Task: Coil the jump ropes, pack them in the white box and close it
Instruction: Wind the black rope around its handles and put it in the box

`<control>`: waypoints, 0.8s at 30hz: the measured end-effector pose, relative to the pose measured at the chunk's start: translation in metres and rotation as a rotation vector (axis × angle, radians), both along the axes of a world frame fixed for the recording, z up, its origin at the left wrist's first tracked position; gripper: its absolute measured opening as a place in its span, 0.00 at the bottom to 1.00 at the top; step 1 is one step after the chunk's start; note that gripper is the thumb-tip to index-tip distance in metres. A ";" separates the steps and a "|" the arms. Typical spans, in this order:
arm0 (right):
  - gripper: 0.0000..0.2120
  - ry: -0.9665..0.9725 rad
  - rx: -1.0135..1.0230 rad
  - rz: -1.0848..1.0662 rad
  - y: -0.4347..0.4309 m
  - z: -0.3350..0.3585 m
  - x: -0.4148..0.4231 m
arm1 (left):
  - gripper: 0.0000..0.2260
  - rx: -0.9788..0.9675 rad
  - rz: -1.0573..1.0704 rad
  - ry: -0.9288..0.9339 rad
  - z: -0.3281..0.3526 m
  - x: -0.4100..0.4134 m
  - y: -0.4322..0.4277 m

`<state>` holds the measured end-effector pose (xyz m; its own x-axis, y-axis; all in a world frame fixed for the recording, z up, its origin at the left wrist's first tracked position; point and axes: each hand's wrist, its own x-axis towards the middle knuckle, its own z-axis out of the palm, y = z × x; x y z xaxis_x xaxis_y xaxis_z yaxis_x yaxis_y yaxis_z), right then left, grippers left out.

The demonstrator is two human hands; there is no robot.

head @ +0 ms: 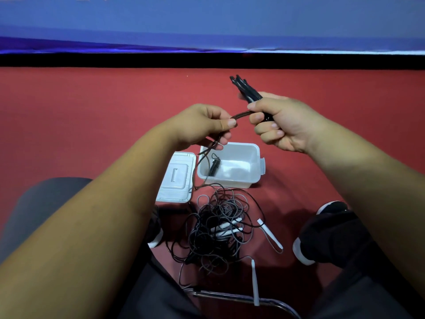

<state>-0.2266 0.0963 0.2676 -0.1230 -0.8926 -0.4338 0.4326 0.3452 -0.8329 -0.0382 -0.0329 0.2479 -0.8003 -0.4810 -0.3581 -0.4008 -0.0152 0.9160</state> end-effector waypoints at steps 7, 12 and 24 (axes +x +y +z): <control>0.15 0.119 -0.009 0.070 0.004 -0.004 0.007 | 0.16 -0.017 0.105 0.143 0.011 -0.002 0.002; 0.17 0.126 -0.002 0.059 0.005 -0.006 0.010 | 0.13 -0.047 0.105 0.177 0.014 -0.005 0.006; 0.12 0.221 0.012 0.129 0.006 -0.005 0.017 | 0.17 -0.064 0.224 0.193 0.014 -0.008 0.002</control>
<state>-0.2091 0.1026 0.2626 -0.1013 -0.9021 -0.4195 0.1921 0.3960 -0.8979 -0.0460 -0.0311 0.2617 -0.7218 -0.6700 -0.1735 -0.2127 -0.0238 0.9768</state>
